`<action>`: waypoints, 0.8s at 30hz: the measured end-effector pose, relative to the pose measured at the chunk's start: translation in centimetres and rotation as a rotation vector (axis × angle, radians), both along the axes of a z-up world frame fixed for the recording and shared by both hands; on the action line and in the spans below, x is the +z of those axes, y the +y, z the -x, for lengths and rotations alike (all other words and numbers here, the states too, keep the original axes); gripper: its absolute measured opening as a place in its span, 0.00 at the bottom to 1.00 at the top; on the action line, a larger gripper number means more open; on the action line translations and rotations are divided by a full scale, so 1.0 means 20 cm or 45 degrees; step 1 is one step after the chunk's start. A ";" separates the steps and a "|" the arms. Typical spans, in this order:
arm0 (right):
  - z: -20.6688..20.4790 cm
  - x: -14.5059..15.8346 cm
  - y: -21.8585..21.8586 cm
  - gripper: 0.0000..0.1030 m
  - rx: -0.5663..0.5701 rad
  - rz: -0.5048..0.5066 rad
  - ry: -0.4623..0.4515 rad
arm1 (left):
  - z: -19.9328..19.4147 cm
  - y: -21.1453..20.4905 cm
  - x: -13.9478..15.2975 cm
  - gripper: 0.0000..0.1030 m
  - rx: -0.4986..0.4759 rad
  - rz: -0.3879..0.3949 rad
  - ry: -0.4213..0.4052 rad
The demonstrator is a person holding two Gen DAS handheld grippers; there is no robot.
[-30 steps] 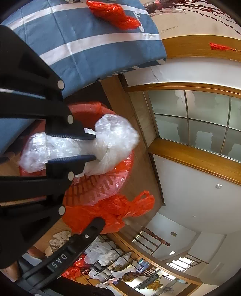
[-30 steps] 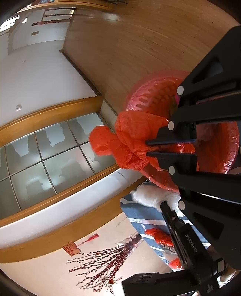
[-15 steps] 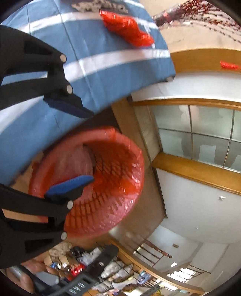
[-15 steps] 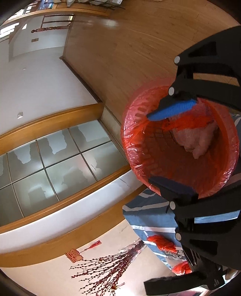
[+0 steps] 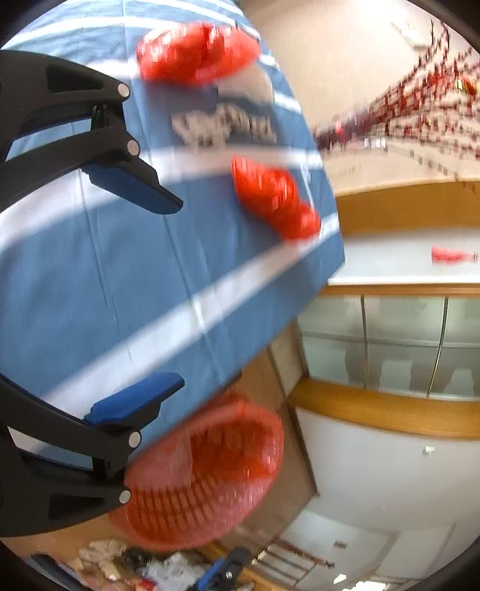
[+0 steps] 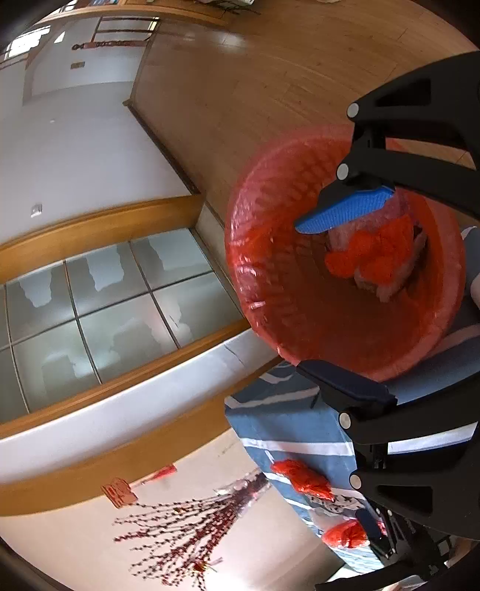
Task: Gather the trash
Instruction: 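Open both grippers over the wastebasket to drop the red and clear bags, then grasp the large red bag with the left gripper while the right gripper returns to the table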
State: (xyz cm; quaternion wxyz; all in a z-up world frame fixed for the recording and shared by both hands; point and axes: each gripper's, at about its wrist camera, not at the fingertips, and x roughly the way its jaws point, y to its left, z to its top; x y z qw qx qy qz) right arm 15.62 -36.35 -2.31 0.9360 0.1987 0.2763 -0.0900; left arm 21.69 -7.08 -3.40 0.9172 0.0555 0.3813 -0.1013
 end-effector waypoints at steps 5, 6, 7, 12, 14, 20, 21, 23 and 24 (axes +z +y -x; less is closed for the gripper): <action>-0.03 0.00 0.10 0.69 0.050 0.017 0.013 | 0.02 0.26 0.04 0.83 0.150 -0.066 -0.069; -0.03 0.00 0.12 0.69 0.062 0.019 0.016 | 0.02 0.33 0.05 0.83 0.186 -0.070 -0.082; -0.04 0.00 0.14 0.69 0.073 0.021 0.020 | 0.01 0.42 0.06 0.83 0.234 -0.071 -0.098; -0.08 -0.01 0.24 0.69 0.127 0.030 0.035 | -0.02 0.75 0.12 0.83 0.441 -0.093 -0.142; -0.10 -0.01 0.28 0.69 0.149 0.038 0.038 | -0.04 0.87 0.12 0.83 0.512 -0.107 -0.162; -0.14 -0.01 0.42 0.69 0.214 0.064 0.055 | -0.16 1.09 0.06 0.82 0.605 -0.066 -0.088; -0.15 -0.01 0.44 0.69 0.223 0.070 0.060 | -0.17 1.11 0.05 0.79 0.611 -0.052 -0.074; -0.16 -0.01 0.48 0.69 0.240 0.081 0.067 | -0.20 1.15 0.02 0.75 0.615 -0.001 -0.026; -0.16 -0.01 0.49 0.69 0.246 0.085 0.070 | -0.21 1.17 0.00 0.71 0.613 0.018 -0.008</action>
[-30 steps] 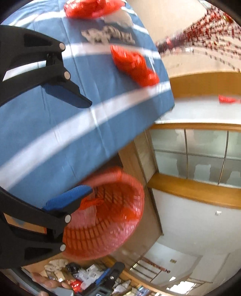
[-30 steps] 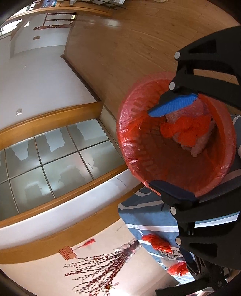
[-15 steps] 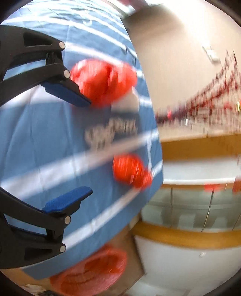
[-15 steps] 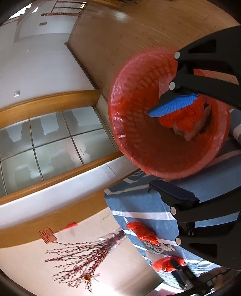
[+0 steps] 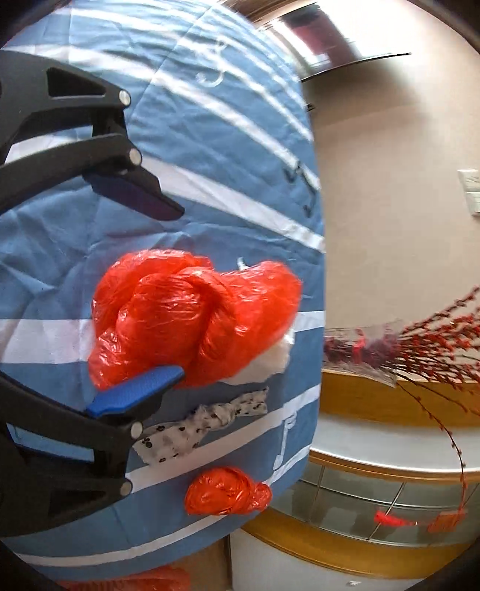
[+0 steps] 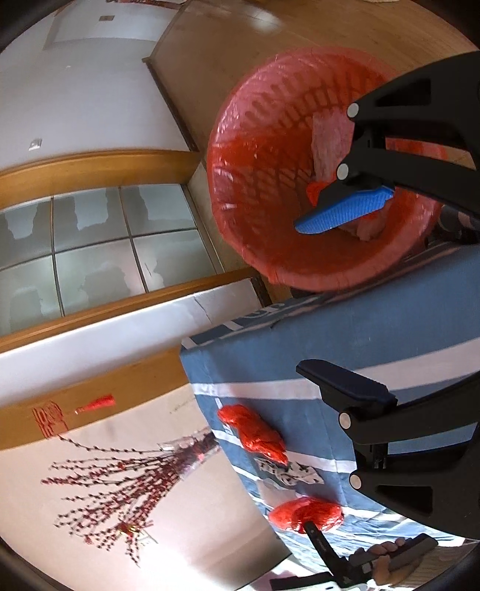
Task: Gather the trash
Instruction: 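Grasp the large red bag with the left gripper while the right gripper returns to the table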
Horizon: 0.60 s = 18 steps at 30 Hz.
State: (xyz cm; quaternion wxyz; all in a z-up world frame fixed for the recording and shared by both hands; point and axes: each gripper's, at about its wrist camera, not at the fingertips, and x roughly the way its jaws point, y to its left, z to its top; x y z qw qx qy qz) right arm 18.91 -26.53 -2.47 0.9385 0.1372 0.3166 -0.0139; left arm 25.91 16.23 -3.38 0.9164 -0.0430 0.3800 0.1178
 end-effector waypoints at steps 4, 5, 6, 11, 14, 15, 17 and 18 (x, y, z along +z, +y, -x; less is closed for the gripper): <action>-0.02 0.00 0.08 0.69 0.033 0.021 0.011 | -0.01 0.02 -0.05 0.57 -0.013 0.076 0.038; -0.03 0.01 0.09 0.69 0.039 0.025 0.012 | -0.02 0.02 -0.06 0.51 -0.020 0.097 0.040; -0.03 0.00 0.11 0.69 0.047 0.030 0.014 | -0.02 0.03 -0.06 0.44 -0.026 0.110 0.037; -0.06 0.01 0.21 0.69 0.098 0.048 0.021 | 0.03 0.03 -0.06 0.32 -0.058 0.119 0.001; -0.07 0.02 0.29 0.69 0.137 0.057 0.021 | 0.07 0.05 -0.04 0.29 -0.060 0.110 -0.027; -0.08 0.02 0.32 0.69 0.153 0.060 0.021 | 0.08 0.07 -0.03 0.29 -0.060 0.111 -0.037; -0.09 0.02 0.38 0.69 0.187 0.067 0.021 | 0.10 0.10 -0.01 0.28 -0.054 0.114 -0.056; -0.10 0.03 0.41 0.69 0.202 0.070 0.022 | 0.12 0.12 0.01 0.28 -0.051 0.116 -0.065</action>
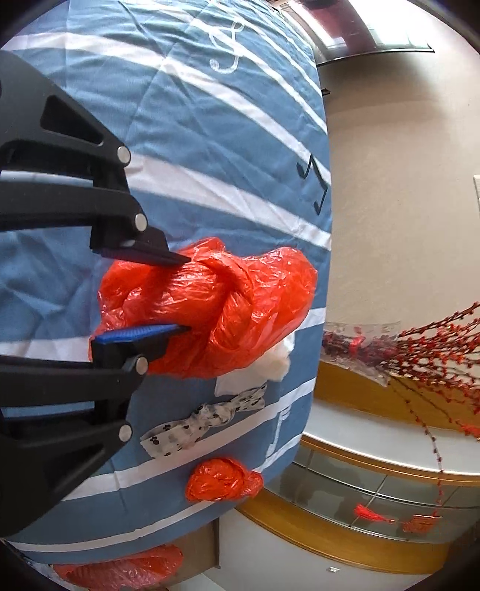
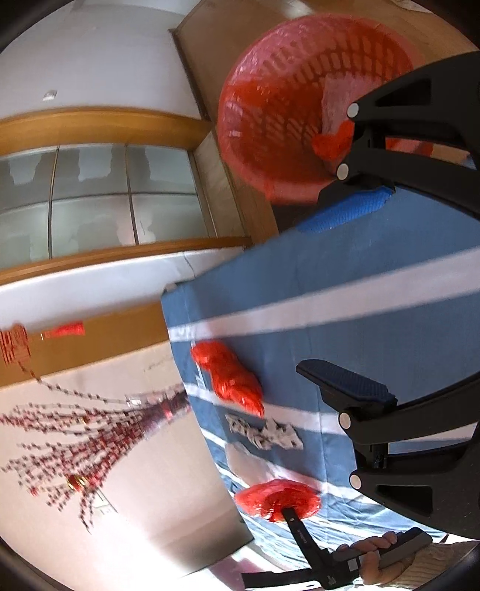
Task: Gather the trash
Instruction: 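Grasp the large red bag with the left gripper while the right gripper returns to the table, then grasp the white dotted bag with the right gripper while the left gripper holds the red bag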
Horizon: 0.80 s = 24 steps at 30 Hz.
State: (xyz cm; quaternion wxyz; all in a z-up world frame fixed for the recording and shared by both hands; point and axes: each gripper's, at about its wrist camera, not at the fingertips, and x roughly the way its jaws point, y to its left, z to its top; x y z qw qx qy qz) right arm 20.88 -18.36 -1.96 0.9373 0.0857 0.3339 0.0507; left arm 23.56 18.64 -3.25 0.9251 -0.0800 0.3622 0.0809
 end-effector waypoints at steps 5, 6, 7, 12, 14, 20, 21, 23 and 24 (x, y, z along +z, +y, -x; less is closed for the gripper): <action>-0.04 0.00 0.18 0.69 0.097 0.018 0.004 | 0.09 0.11 0.05 0.28 0.038 -0.029 -0.044; -0.05 -0.01 0.22 0.69 0.121 0.020 0.007 | 0.10 0.13 0.06 0.28 0.046 -0.034 -0.046; -0.05 -0.01 0.27 0.69 0.146 0.023 0.010 | 0.11 0.16 0.06 0.28 0.057 -0.039 -0.047; -0.11 -0.03 0.48 0.68 0.254 0.042 0.013 | 0.15 0.26 0.06 0.28 0.102 -0.050 -0.041; -0.14 -0.04 0.57 0.65 0.298 0.052 0.016 | 0.16 0.30 0.05 0.28 0.119 -0.051 -0.037; -0.28 -0.08 0.82 0.53 0.388 0.082 0.032 | 0.16 0.39 0.04 0.28 0.151 -0.045 -0.028; -0.31 -0.09 0.86 0.49 0.394 0.087 0.044 | 0.16 0.40 0.04 0.28 0.155 -0.042 -0.027; -0.38 -0.12 0.92 0.46 0.402 0.096 0.066 | 0.16 0.42 0.03 0.28 0.164 -0.037 -0.023; -0.41 -0.14 0.94 0.43 0.399 0.104 0.077 | 0.16 0.43 0.03 0.28 0.165 -0.036 -0.022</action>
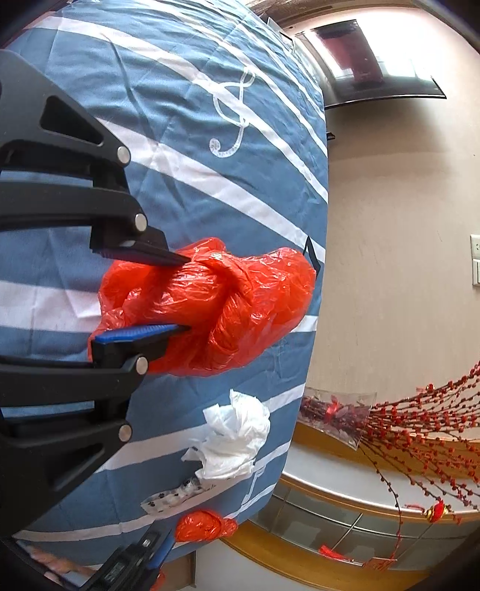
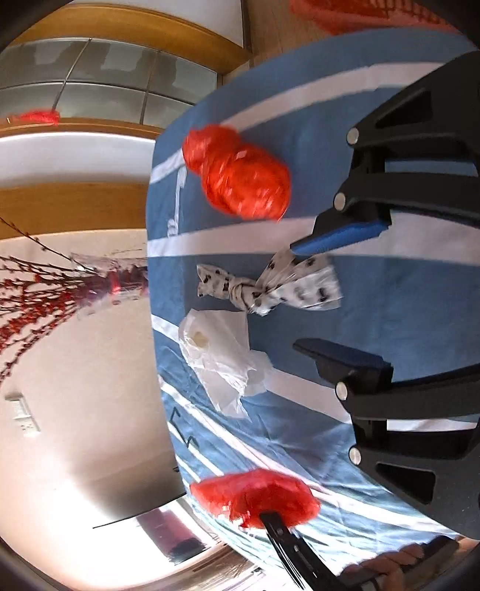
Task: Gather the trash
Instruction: 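Grasp the white dotted bag with the right gripper while the left gripper holds the red bag, then carry the red bag and dotted bag over the wastebasket with both grippers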
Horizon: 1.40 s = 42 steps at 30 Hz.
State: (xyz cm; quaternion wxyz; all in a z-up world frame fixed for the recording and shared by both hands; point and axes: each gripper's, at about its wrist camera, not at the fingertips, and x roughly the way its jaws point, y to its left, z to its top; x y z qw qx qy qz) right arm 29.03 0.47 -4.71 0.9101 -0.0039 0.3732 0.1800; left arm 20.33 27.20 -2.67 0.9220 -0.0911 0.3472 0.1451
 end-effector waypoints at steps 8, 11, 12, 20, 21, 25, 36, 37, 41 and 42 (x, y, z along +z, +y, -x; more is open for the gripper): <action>-0.17 -0.10 0.09 0.36 -0.021 0.042 0.090 | -0.04 0.04 -0.03 0.28 0.003 0.017 0.023; -0.19 -0.12 0.09 0.18 -0.024 0.060 0.115 | -0.05 0.03 -0.04 0.28 -0.001 0.026 0.026; -0.18 -0.12 0.08 0.08 -0.022 0.059 0.117 | -0.05 0.03 -0.04 0.28 -0.002 0.027 0.027; -0.05 -0.07 0.00 0.04 0.006 0.017 0.087 | -0.06 -0.03 -0.03 0.28 -0.035 0.036 0.024; -0.02 -0.05 -0.02 0.04 0.010 0.010 0.073 | -0.05 -0.04 -0.03 0.28 -0.039 0.036 0.023; 0.07 0.02 -0.09 0.04 0.016 -0.016 0.027 | -0.04 -0.08 -0.01 0.28 -0.055 0.037 0.017; 0.32 0.23 -0.30 0.04 0.013 -0.098 -0.098 | 0.03 -0.26 0.08 0.28 -0.119 0.021 -0.016; 0.34 0.25 -0.32 0.04 0.009 -0.104 -0.112 | 0.04 -0.27 0.09 0.28 -0.125 0.019 -0.019; 0.41 0.31 -0.40 0.04 -0.016 -0.114 -0.159 | 0.05 -0.38 0.13 0.28 -0.169 0.005 -0.034; 0.43 0.33 -0.43 0.04 -0.026 -0.115 -0.173 | 0.05 -0.39 0.13 0.28 -0.178 0.004 -0.036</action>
